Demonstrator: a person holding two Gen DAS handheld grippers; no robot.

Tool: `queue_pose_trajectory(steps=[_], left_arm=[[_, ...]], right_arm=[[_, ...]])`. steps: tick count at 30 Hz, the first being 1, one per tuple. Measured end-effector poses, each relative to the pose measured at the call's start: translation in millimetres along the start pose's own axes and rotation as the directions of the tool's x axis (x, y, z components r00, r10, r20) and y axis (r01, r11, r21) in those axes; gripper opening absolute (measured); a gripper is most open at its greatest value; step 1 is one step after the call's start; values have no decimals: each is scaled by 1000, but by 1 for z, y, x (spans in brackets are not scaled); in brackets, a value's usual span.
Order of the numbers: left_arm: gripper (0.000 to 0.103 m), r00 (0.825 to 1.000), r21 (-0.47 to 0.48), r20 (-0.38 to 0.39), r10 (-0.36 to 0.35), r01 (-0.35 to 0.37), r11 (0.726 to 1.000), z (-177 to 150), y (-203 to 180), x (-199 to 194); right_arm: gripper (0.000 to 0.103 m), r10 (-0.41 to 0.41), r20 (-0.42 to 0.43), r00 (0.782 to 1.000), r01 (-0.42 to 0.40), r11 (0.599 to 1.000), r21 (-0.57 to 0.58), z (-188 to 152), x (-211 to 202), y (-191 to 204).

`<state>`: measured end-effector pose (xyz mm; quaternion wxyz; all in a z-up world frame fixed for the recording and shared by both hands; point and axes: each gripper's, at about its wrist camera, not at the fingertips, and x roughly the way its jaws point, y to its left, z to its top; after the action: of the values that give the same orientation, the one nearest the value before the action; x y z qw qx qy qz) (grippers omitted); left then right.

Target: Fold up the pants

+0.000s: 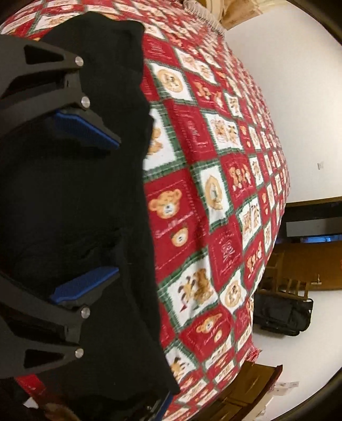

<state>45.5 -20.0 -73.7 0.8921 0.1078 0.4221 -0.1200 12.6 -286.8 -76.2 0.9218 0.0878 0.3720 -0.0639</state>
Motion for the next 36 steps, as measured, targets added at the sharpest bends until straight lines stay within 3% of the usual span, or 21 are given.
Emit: queue_pose_trajectory(steps=[2,5,7,9,12,15,17,22,25,28,29,30,32,36], left_arm=[[97,1000,14,4,-4,4,1000,5,-1,3],[97,998,-14,17,-63,63,998,13,14,-6],[97,996,-38,43,-75,77,996,16,25,-14],[97,996,-60,70,-61,65,996,18,39,-23],[97,996,-105,85,-26,35,994,14,66,-33],[97,997,-162,67,31,-20,987,0,95,-36],[97,997,-199,54,63,-51,979,-10,113,-37],[97,988,-294,52,148,-127,948,-36,161,-46],[97,977,-357,6,213,-197,913,-48,188,-42],[97,972,-413,-35,233,-227,882,-52,203,-38],[97,971,-421,-38,238,-231,877,-52,204,-38],[97,968,-419,-38,246,-239,876,-50,204,-38],[97,959,-396,-43,279,-272,877,-49,202,-37],[97,935,-341,-67,348,-349,873,-50,198,-36]], right_arm=[[45,-29,47,998,27,999,24,-1,-19,2],[45,156,114,981,-147,986,-81,-10,-48,27],[45,299,56,953,-283,940,-192,-22,-50,56],[45,393,-43,919,-388,878,-280,-36,-42,87],[37,406,-143,903,-427,808,-407,-56,-26,130],[34,440,-218,871,-491,766,-416,-65,-9,153],[34,414,-243,877,-480,749,-456,-74,1,167],[36,409,-227,884,-467,747,-473,-75,5,173],[36,411,-208,888,-459,758,-463,-71,-1,171],[36,470,-96,878,-468,794,-388,-48,-21,160],[39,469,-59,881,-456,811,-366,-39,-25,158],[53,454,-23,891,-435,836,-335,-29,-26,155],[65,440,-1,898,-424,864,-272,-17,-21,152],[65,379,-81,922,-388,896,-218,-21,9,161]])
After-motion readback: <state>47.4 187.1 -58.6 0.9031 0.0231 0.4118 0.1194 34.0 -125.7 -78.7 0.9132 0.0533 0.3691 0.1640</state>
